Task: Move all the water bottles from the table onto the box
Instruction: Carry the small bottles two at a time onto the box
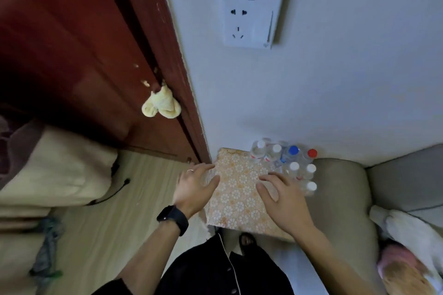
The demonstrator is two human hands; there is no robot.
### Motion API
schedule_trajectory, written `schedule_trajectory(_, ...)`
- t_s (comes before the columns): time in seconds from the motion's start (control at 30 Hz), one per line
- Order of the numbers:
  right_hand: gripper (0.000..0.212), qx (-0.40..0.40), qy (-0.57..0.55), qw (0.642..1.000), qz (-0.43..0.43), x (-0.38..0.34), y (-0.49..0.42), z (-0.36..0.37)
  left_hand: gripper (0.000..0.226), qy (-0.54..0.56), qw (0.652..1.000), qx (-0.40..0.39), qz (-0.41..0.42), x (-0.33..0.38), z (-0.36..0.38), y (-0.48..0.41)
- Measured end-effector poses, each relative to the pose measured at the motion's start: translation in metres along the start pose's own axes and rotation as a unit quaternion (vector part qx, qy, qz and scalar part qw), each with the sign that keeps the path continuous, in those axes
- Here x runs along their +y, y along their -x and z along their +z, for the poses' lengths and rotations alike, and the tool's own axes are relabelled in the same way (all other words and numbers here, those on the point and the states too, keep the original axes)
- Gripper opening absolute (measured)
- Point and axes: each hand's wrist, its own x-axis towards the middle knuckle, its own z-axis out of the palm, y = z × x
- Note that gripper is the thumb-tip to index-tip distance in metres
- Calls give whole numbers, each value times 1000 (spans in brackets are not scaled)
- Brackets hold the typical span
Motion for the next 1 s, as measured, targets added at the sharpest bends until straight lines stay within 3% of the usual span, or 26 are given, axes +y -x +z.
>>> schedule_trajectory(0.2, 33, -97, 26, 982, -163, -43, -24, 17, 40, 66, 983, 105, -134, -34, -18, 67)
schedule_trajectory(0.3, 32, -165, 47, 952, -254, -69, -18, 40, 38, 87, 962, 157, -204, -56, -14, 131)
schedule_trajectory(0.4, 33, -235, 37, 908, -344, -106, 5, 72, 40, 118, 919, 234, -295, -79, -11, 214)
schedule_trajectory(0.53, 37, -323, 59, 808, -490, -171, 68, 124, 42, 152, 817, 366, -418, -102, -3, 347)
schedule_trajectory(0.77, 39, -436, 52, 575, -691, -269, 256, 187, 38, 185, 569, 591, -542, -87, 57, 560)
schedule_trajectory(0.87, 41, -462, 45, 493, -736, -287, 349, 204, 38, 178, 488, 626, -582, -78, 89, 629)
schedule_trajectory(1.0, 44, -494, 45, 400, -770, -293, 469, 225, 40, 176, 409, 650, -616, -72, 121, 716)
